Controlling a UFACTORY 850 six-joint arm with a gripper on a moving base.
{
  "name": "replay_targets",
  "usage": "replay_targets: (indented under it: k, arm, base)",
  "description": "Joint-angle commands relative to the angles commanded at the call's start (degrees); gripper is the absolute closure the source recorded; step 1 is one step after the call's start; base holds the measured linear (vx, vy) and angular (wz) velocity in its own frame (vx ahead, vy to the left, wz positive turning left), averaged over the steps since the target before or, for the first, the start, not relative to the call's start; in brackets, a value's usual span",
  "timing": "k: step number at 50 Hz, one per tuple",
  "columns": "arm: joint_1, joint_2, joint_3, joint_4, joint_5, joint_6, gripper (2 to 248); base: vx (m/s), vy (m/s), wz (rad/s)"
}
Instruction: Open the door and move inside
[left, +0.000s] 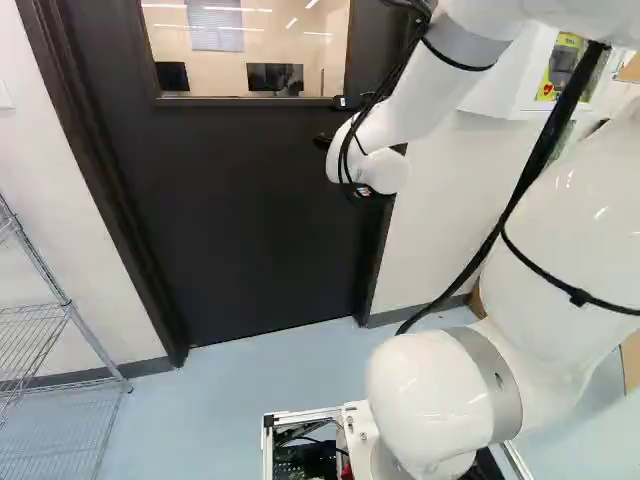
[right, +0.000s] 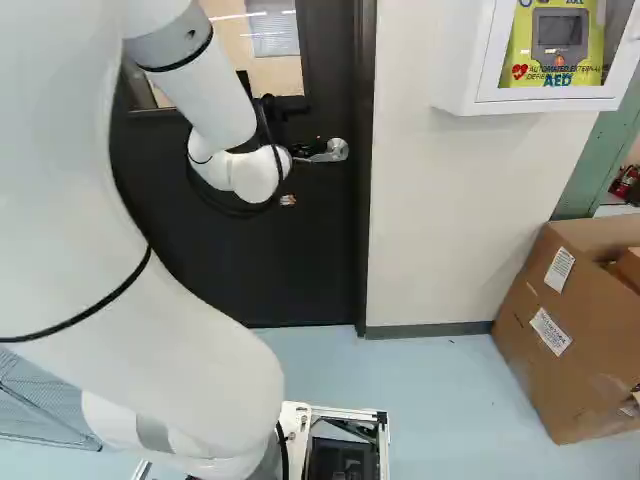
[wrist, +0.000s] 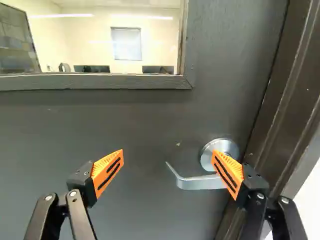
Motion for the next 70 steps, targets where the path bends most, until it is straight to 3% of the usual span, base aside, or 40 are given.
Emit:
replay_targets:
  k: [22,70]
  arm:
    - [-0.8,-4.4,-3.0,0.0,0.0,0.0,3]
    - [-0.7,-8.2,-0.6,0.0,0.0,0.0,3]
  base:
    - [0.0,0.0,0.0]
    - [0.0,0.0,0.0]
